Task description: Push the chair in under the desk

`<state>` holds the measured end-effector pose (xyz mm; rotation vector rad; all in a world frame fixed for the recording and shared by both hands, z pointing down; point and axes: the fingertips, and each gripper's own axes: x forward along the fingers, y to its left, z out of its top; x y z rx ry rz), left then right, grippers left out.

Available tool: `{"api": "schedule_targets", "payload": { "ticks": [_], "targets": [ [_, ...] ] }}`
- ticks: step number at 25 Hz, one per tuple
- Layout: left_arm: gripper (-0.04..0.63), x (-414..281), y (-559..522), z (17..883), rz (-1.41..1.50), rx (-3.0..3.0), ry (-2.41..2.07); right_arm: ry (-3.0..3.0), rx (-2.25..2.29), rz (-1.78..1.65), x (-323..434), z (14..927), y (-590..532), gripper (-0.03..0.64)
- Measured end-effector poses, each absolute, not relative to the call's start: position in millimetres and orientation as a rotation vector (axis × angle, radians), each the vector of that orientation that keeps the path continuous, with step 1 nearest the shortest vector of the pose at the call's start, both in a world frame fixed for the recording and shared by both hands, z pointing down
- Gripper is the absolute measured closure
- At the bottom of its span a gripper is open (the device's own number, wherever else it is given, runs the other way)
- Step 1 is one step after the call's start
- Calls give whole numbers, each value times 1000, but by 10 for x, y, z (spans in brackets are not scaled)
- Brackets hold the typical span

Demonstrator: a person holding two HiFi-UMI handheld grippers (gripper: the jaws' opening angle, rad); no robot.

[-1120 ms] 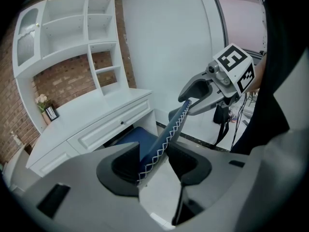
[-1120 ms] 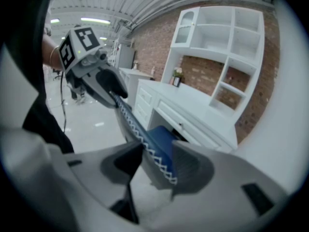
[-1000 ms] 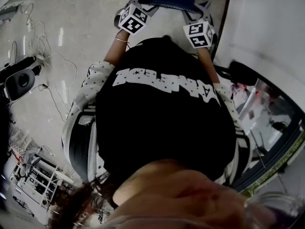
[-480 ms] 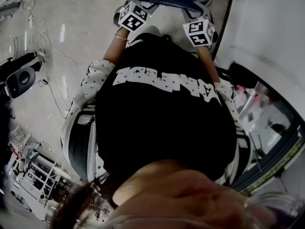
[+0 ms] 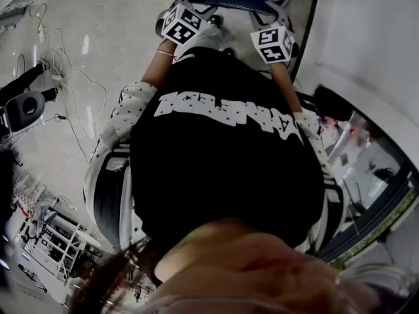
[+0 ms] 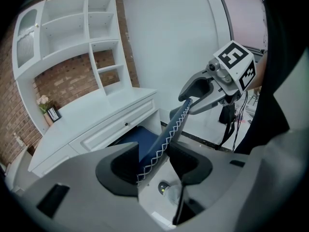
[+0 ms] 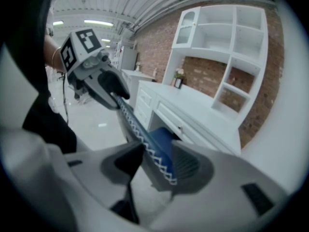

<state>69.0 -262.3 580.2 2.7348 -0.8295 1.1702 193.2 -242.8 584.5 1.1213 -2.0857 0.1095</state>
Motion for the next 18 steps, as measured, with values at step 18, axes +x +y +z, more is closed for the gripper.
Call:
{"api": "schedule_targets", "payload": {
  "ticks": [18],
  "targets": [
    [365,700,-2634,5789,1191,2735,-817,-2095,1141,114,1924,5815,-2422,414]
  ]
}}
